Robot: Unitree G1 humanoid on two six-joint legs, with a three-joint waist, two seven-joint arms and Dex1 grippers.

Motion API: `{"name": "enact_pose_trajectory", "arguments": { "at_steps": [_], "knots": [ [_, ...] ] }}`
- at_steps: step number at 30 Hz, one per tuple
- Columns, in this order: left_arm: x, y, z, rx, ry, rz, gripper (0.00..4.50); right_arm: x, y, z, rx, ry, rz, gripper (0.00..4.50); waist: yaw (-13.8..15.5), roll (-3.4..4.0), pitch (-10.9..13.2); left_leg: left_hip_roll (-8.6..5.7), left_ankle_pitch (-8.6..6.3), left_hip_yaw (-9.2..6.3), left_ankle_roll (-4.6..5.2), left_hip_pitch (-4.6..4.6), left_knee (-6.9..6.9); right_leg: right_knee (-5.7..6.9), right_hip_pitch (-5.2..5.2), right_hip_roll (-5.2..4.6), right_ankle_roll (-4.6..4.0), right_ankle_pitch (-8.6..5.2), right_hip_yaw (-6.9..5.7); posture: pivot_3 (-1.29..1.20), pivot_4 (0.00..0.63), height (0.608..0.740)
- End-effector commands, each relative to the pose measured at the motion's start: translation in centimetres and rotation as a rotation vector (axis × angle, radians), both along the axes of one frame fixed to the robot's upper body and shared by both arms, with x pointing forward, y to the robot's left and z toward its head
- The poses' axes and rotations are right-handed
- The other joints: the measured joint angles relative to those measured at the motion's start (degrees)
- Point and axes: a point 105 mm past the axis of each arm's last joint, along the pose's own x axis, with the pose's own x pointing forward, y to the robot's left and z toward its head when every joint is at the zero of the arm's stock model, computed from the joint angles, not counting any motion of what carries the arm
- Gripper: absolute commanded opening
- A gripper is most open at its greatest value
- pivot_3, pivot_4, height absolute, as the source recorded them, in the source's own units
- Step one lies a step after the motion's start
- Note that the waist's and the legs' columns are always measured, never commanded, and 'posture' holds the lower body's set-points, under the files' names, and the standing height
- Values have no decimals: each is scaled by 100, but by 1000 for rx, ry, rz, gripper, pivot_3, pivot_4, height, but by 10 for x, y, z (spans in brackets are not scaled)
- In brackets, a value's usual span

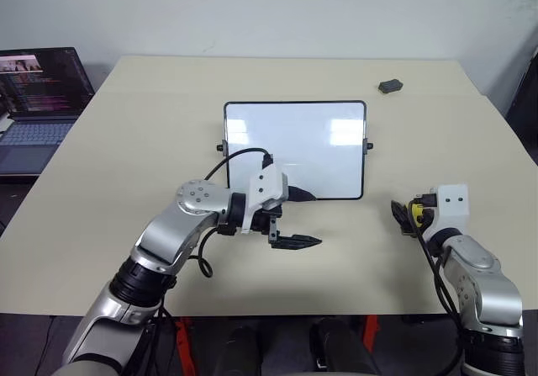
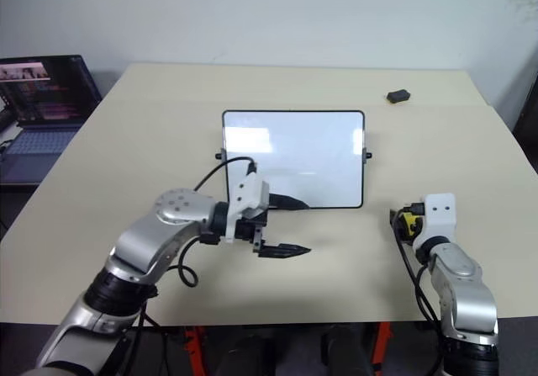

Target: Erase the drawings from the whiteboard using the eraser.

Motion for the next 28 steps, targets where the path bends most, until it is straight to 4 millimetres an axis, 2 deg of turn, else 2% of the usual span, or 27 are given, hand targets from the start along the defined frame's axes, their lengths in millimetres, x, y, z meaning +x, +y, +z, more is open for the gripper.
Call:
{"name": "enact_pose_trajectory", "arguments": {
  "at_steps": [1, 4, 6, 11, 13, 15, 18, 21, 25, 28],
  "knots": [
    [14, 28, 25, -147, -40, 226, 4500, -12, 17, 48, 60, -219, 82, 4459, -5, 1, 0, 3, 0, -2, 0, 0, 0, 0, 0, 0, 0, 0, -1, 0, 150, 740],
    [21, 52, 28, -261, -29, 449, 4500, -20, 25, 59, 37, -303, 93, 4459, 16, 1, -1, 4, 0, -15, 0, -3, 1, -3, 0, -4, 0, 0, -10, 0, 150, 740],
    [19, 65, 24, -318, -25, 580, 4500, -24, 32, 59, 16, -351, 99, 4459, 22, 0, -3, -2, 0, -12, 0, -3, 2, -4, 2, -12, 1, 0, -8, 0, 150, 740],
    [18, 121, 7, -396, -154, 1015, 4500, -28, 64, 31, 78, -334, 182, 4459, 12, -2, -6, -4, 0, -9, 0, 2, 4, -4, 6, -19, 3, 2, -7, 0, 150, 740],
    [13, 136, -5, -374, -177, 1126, 4500, -30, 67, 26, 40, -354, 237, 4459, 19, -1, -6, -4, 0, -5, -1, 9, 3, 2, 7, -18, 2, 2, -5, 0, 150, 740],
    [4, 155, -16, -340, -206, 1220, 4500, -36, 66, 18, 92, -349, 280, 4459, 28, -2, -7, -6, 0, -1, -1, 20, 4, 1, 17, -17, 2, 2, -3, 0, 150, 740],
    [-1, 166, -25, -327, -226, 1302, 4500, -37, 52, 7, 44, -362, 246, 4459, 60, -10, -12, -7, 0, -1, 0, 22, 5, -2, 23, -18, 3, 1, -4, 0, 150, 740],
    [-2, 180, -34, -323, -215, 1374, 4500, -47, 54, -14, -5, -317, 255, 4459, 75, -12, -16, -8, 1, -1, 1, 23, 8, -2, 26, -18, 3, 1, -5, 0, 150, 740],
    [-2, 172, -43, -322, -179, 1350, 4500, -62, 58, -31, -32, -267, 291, 4459, 49, -12, -17, -4, 0, 2, 0, 24, 1, -2, 23, -15, 1, 0, -3, 0, 150, 740],
    [4, 165, -45, -324, -156, 1326, 4500, -69, 59, -33, -31, -245, 304, 4459, 43, -12, -19, -5, 0, 9, 0, 26, 4, -2, 24, -16, 2, 0, 3, 0, 150, 740]
  ]
}}
